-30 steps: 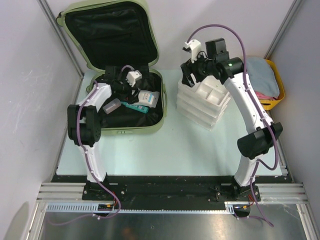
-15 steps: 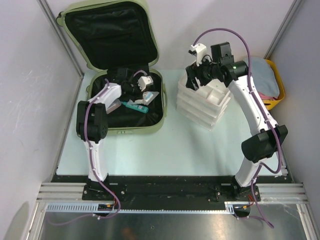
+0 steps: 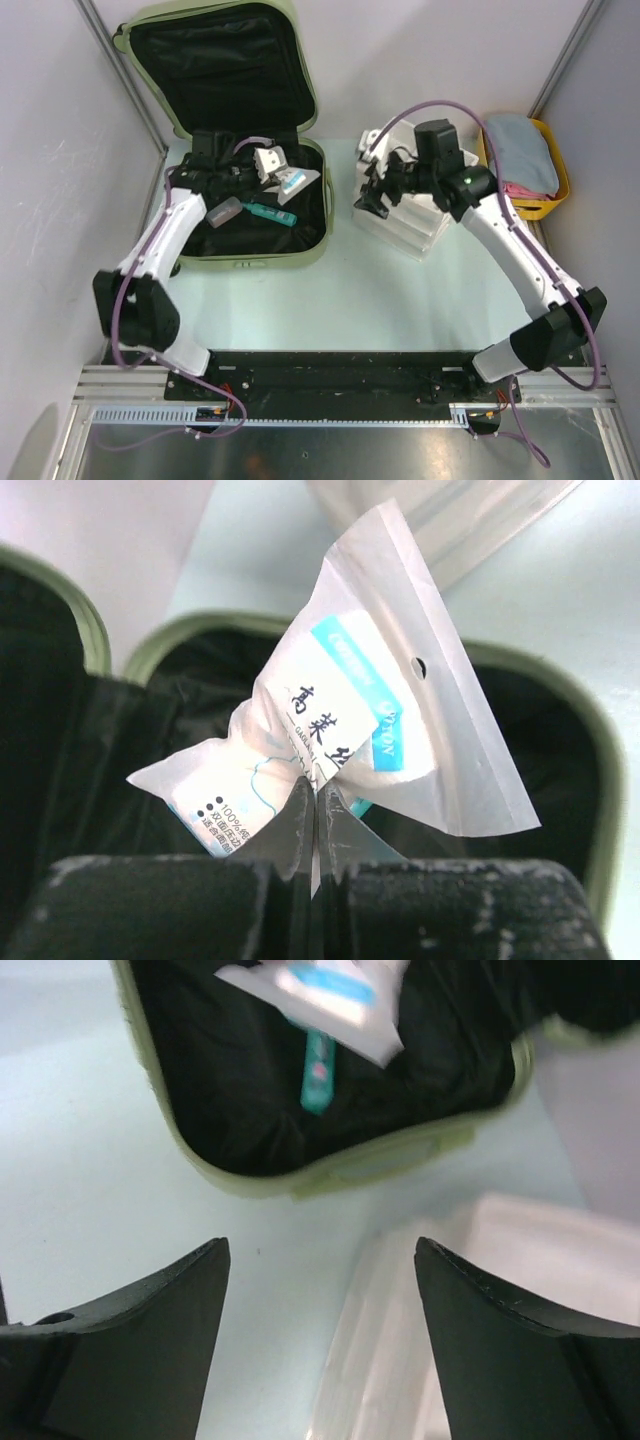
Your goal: Open, take out, and arrange the luggage
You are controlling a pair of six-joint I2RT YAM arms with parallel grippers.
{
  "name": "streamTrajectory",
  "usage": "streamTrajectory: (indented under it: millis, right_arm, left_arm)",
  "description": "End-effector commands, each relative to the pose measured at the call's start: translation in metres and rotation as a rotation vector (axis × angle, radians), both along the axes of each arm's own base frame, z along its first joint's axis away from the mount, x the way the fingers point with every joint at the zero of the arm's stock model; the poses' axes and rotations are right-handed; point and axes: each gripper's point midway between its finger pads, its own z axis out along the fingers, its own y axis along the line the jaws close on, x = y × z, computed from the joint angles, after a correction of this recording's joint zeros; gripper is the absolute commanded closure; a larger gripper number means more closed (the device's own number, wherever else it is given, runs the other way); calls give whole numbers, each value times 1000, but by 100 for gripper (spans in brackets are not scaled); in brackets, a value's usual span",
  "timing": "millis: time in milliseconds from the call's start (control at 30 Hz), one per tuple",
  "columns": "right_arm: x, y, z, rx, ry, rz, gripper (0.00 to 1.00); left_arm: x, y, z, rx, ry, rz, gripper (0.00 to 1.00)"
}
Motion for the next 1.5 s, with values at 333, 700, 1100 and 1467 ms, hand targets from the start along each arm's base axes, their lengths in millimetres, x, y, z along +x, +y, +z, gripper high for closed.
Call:
streamTrajectory:
  millis: [333,700,1100,1467]
  right_arm:
    - [-102,80,35,-146,-707,649,19]
    - [-108,78,1,-298,-773,765,21]
    - [-84,77,40,-173,-750,516,100]
    - [-10,2,105,-74,-639,-244,100]
  left_arm:
    - [-142,-76,69,-208,-39,-363,100]
    - [-174,-89,75,-264,24,-440,100]
    - [-166,-84,76,-272,117,-314,47]
    - [-120,-30,115,-393,190,-37,25]
